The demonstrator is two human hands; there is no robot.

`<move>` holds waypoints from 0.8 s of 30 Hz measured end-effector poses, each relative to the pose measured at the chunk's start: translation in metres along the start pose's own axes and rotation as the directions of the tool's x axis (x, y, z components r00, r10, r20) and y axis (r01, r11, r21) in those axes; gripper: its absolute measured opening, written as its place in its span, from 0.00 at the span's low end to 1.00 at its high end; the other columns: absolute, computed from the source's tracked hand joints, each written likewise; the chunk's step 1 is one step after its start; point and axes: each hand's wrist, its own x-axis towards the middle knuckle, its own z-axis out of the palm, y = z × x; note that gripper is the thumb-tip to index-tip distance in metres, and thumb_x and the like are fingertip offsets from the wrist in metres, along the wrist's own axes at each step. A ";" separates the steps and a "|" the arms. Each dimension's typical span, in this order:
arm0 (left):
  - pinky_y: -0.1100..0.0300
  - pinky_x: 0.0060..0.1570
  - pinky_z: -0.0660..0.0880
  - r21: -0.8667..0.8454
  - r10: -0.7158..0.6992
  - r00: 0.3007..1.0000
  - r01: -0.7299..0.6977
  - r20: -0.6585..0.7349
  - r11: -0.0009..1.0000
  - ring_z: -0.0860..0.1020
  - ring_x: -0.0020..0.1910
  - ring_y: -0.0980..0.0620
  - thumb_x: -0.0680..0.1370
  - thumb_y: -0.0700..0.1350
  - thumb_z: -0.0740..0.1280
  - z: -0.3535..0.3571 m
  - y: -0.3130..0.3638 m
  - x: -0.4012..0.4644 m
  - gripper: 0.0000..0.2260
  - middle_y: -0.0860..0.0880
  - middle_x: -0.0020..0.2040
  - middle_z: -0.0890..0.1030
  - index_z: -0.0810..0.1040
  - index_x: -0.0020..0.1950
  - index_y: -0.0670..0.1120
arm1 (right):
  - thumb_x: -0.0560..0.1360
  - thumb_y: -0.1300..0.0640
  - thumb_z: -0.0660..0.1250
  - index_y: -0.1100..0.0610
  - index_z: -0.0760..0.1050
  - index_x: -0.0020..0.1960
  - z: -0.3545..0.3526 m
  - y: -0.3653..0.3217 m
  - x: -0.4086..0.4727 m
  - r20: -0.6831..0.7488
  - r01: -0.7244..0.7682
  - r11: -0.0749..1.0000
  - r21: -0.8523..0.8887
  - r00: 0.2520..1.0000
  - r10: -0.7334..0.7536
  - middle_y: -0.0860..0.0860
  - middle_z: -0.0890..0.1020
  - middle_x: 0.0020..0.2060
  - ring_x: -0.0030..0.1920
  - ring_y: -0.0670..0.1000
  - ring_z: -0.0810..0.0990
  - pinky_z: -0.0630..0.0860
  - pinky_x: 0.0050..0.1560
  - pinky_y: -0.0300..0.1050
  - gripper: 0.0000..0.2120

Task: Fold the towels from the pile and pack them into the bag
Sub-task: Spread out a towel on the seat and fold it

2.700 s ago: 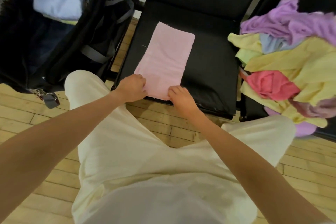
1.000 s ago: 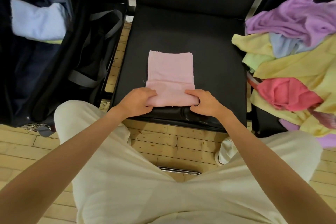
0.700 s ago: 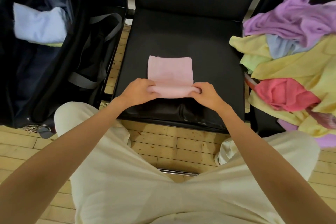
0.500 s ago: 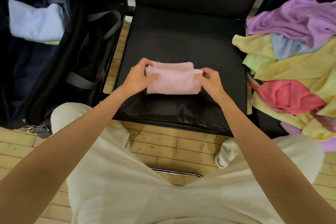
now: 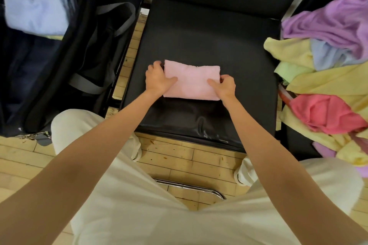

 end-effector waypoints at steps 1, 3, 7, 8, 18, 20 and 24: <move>0.50 0.64 0.68 0.095 -0.015 1.000 0.015 -0.005 0.995 0.65 0.67 0.42 0.72 0.50 0.73 0.002 -0.002 -0.004 0.30 0.41 0.68 0.66 0.66 0.69 0.41 | 0.72 0.54 0.71 0.63 0.75 0.49 0.002 0.001 -0.004 0.017 0.001 0.999 -0.043 1.000 0.000 0.58 0.79 0.50 0.51 0.57 0.79 0.73 0.46 0.45 0.13; 0.52 0.63 0.66 0.231 -0.006 1.000 0.007 -0.006 0.973 0.63 0.67 0.41 0.74 0.53 0.70 0.007 -0.006 -0.014 0.25 0.39 0.68 0.64 0.71 0.64 0.39 | 0.71 0.52 0.70 0.62 0.75 0.45 0.005 0.005 -0.012 0.035 0.000 0.994 -0.108 0.999 0.004 0.59 0.80 0.50 0.51 0.58 0.79 0.74 0.46 0.47 0.13; 0.51 0.62 0.67 0.237 0.010 1.000 -0.014 0.016 0.971 0.67 0.64 0.40 0.75 0.51 0.68 0.009 -0.013 -0.032 0.22 0.39 0.66 0.67 0.72 0.62 0.38 | 0.72 0.53 0.68 0.64 0.74 0.55 0.009 0.008 -0.039 0.019 -0.028 0.993 -0.112 0.999 0.030 0.59 0.77 0.55 0.55 0.59 0.77 0.74 0.50 0.48 0.17; 0.51 0.60 0.69 0.176 0.014 0.999 -0.019 0.029 0.984 0.69 0.62 0.41 0.75 0.50 0.68 0.007 -0.015 -0.036 0.21 0.40 0.64 0.70 0.72 0.62 0.38 | 0.73 0.54 0.67 0.65 0.72 0.57 0.008 0.006 -0.047 0.017 -0.028 0.996 -0.081 0.999 0.030 0.59 0.77 0.56 0.56 0.58 0.77 0.72 0.48 0.46 0.18; 0.60 0.47 0.71 -0.369 0.035 0.965 -0.132 -0.259 0.920 0.75 0.51 0.52 0.77 0.45 0.67 -0.125 -0.049 -0.067 0.16 0.49 0.51 0.74 0.71 0.62 0.40 | 0.76 0.57 0.66 0.60 0.63 0.63 0.042 -0.115 -0.122 0.040 0.251 0.942 0.222 0.963 -0.266 0.50 0.72 0.51 0.51 0.48 0.74 0.70 0.46 0.38 0.20; 0.62 0.45 0.72 -0.397 0.025 0.955 -0.146 -0.294 0.906 0.77 0.52 0.50 0.76 0.42 0.66 -0.168 -0.061 -0.060 0.16 0.46 0.53 0.77 0.72 0.62 0.39 | 0.76 0.59 0.64 0.56 0.58 0.69 0.060 -0.148 -0.138 0.102 0.298 0.908 0.294 0.935 -0.340 0.50 0.72 0.50 0.49 0.46 0.74 0.71 0.43 0.36 0.24; 0.62 0.43 0.72 -0.354 0.058 0.896 -0.232 -0.439 0.906 0.78 0.50 0.48 0.74 0.42 0.65 -0.260 -0.092 -0.043 0.16 0.43 0.52 0.80 0.75 0.60 0.38 | 0.72 0.68 0.60 0.48 0.59 0.69 0.103 -0.206 -0.164 0.171 0.557 0.771 0.307 0.765 -0.621 0.52 0.74 0.53 0.50 0.49 0.74 0.74 0.47 0.43 0.30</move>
